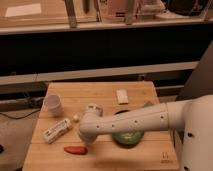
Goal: Drag the pepper across the table
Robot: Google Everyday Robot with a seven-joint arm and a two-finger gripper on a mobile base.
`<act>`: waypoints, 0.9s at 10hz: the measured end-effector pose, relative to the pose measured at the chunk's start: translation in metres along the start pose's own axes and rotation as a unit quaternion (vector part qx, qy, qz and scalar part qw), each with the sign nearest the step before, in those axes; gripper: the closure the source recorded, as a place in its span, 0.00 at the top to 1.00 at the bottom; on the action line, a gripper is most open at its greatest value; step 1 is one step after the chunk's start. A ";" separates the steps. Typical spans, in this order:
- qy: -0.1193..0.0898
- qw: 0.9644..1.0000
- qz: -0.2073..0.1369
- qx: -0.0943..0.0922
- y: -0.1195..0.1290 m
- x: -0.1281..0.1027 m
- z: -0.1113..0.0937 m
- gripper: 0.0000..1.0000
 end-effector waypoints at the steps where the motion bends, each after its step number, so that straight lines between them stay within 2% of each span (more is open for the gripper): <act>1: 0.003 1.000 -0.003 0.001 0.000 0.000 -0.001 0.40; 2: 0.021 1.000 -0.008 0.000 0.001 0.001 -0.005 0.52; 4: 0.061 0.998 -0.016 -0.003 0.000 0.000 -0.013 0.70; 5: 0.086 0.996 -0.026 -0.007 -0.001 -0.001 -0.016 0.78; 7: 0.124 0.991 -0.039 -0.014 -0.005 -0.003 -0.023 0.80; 8: 0.128 0.991 -0.039 -0.016 -0.005 -0.002 -0.024 0.80; 9: 0.123 0.992 -0.031 -0.019 -0.004 -0.001 -0.024 0.80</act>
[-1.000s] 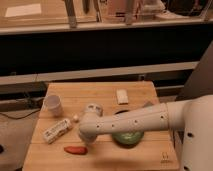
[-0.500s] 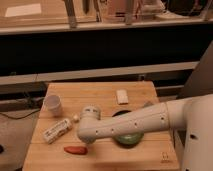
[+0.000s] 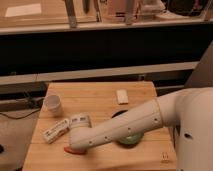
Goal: Drag the pepper across the table
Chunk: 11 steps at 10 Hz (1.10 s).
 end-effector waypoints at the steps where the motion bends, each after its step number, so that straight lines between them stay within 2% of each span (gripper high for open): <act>1: -0.012 1.000 0.006 -0.003 0.002 -0.001 0.003 0.80; 6: -0.062 0.997 0.047 0.007 0.011 -0.002 0.012 0.80; 11: -0.109 0.990 0.081 0.029 0.012 -0.004 0.012 0.80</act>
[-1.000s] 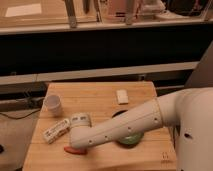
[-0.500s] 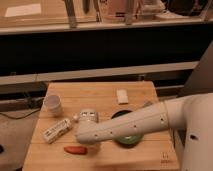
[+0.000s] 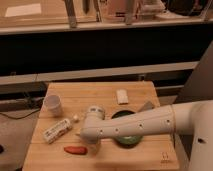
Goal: Drag the pepper across the table
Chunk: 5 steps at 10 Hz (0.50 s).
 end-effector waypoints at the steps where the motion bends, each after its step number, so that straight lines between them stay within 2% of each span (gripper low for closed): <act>1: -0.004 1.000 0.001 0.002 0.000 -0.001 0.000 0.80; 5: -0.019 1.000 0.005 0.012 0.000 -0.003 -0.002 0.80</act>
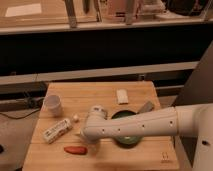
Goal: Drag the pepper across the table
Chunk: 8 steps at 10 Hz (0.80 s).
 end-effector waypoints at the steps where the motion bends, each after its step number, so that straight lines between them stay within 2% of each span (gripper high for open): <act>1: -0.005 1.000 0.003 0.003 0.000 -0.001 0.000 0.80; 3: -0.015 1.000 0.012 0.007 0.000 -0.007 0.001 0.80; 5: -0.032 0.999 0.040 0.009 -0.001 -0.013 0.007 0.80; 8: -0.065 0.994 0.084 0.013 -0.002 -0.016 0.014 0.80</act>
